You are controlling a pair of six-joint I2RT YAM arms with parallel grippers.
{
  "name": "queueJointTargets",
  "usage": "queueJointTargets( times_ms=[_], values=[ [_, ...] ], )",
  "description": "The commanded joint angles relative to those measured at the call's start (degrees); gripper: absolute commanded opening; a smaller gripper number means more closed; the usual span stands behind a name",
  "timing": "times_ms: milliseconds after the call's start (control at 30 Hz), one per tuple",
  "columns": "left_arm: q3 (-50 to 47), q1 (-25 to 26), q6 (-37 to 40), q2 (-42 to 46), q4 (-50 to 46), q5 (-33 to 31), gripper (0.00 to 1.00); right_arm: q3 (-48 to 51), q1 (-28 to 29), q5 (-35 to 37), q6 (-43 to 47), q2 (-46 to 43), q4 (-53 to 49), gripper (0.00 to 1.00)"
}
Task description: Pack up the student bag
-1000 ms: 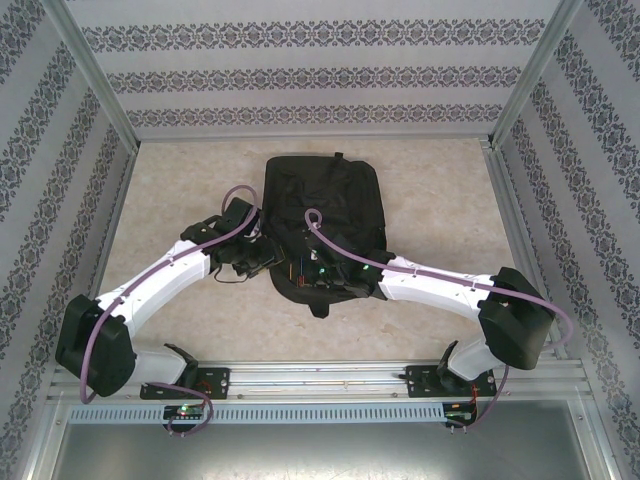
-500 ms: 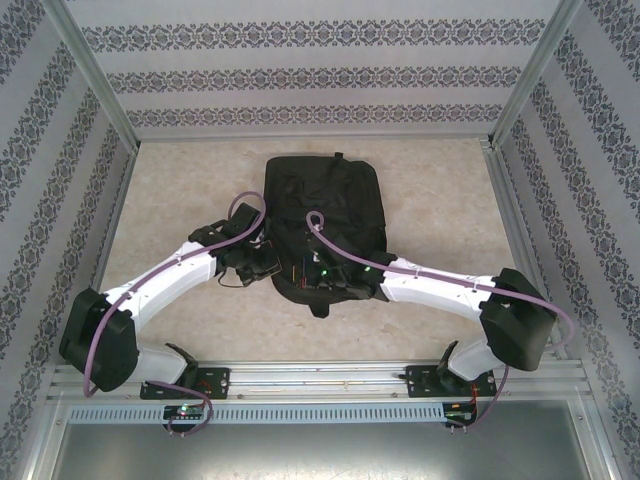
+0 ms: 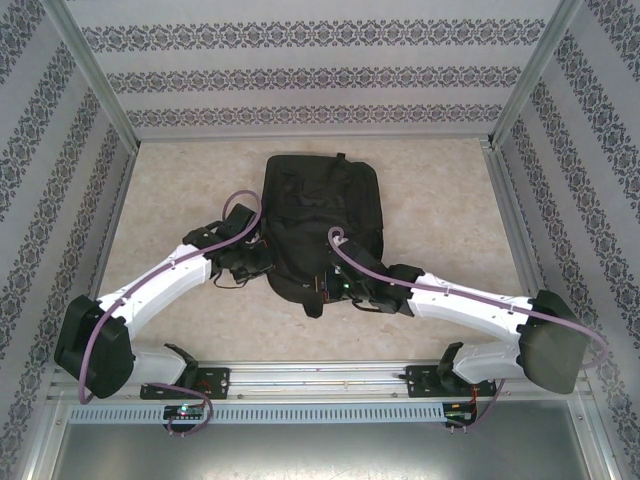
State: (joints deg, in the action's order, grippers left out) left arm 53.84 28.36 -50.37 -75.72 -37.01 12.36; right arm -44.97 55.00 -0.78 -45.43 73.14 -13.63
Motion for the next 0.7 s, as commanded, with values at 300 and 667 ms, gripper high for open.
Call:
queueJointTargets(
  times_ms=[300,667],
  values=[
    [-0.41,-6.82,5.08,3.08,-5.46,-3.82,0.00,2.43,-5.94,6.39,8.41,-5.56,-9.71,0.00],
    [4.00,-10.33,8.49,0.83,-8.17,-8.48,0.00,-0.18,-11.02,4.67,14.64,-7.22,-9.03,0.00]
  ],
)
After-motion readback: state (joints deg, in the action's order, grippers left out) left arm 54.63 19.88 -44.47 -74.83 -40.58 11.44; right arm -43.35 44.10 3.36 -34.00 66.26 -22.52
